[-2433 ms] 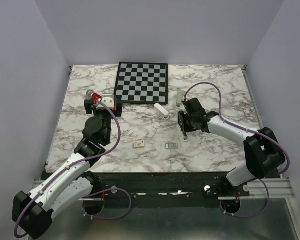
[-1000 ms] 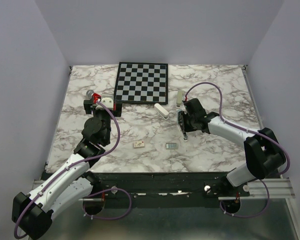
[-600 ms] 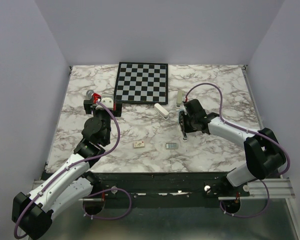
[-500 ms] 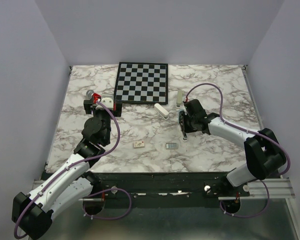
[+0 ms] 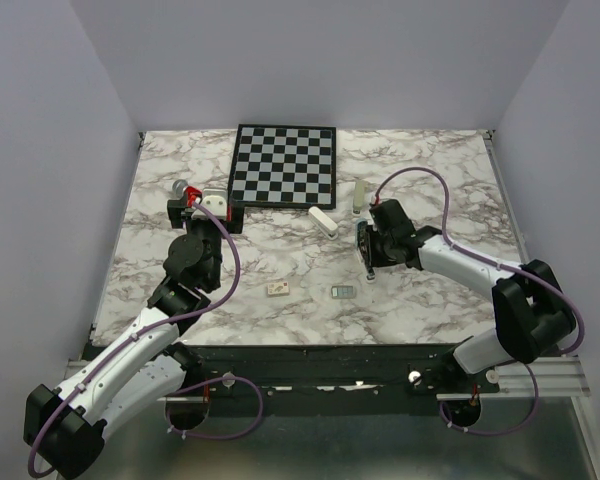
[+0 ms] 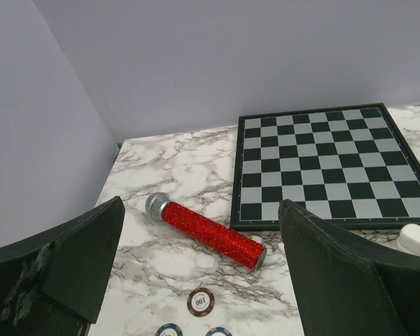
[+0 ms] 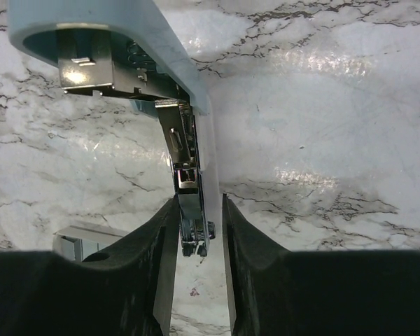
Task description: Load the staples into the stapler
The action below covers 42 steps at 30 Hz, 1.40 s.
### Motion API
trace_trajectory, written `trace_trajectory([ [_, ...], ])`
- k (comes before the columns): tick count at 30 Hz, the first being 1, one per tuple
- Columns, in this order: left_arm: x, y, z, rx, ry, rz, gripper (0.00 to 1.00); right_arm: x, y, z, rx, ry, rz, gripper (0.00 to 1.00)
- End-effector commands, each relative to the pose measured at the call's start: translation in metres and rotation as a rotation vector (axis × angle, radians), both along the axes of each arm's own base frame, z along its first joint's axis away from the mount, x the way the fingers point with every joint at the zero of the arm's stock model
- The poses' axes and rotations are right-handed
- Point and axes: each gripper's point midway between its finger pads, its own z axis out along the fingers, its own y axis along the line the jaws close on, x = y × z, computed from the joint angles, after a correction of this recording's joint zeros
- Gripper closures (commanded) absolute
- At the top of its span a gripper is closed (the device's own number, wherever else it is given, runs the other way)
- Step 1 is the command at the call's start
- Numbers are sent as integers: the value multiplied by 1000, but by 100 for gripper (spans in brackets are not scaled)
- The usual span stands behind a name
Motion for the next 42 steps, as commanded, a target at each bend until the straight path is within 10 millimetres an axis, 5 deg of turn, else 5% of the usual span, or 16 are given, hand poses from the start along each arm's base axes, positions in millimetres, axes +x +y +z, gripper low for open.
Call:
trace_trajectory([
  [1, -3, 1, 3, -20, -22, 0, 1, 14, -7, 16, -16, -45, -67, 62],
  [13, -4, 2, 5, -20, -26, 5, 1, 21, -3, -3, -36, 18, -74, 62],
  [25, -3, 1, 3, -17, -22, 1, 1, -17, -12, -15, -16, 113, -85, 62],
  [37, -1, -9, -1, -23, -7, -48, 1, -14, 0, 35, 123, -72, -14, 56],
  [42, 1, -25, -6, -38, 11, -127, 1, -20, 7, 25, 185, -145, 19, 44],
])
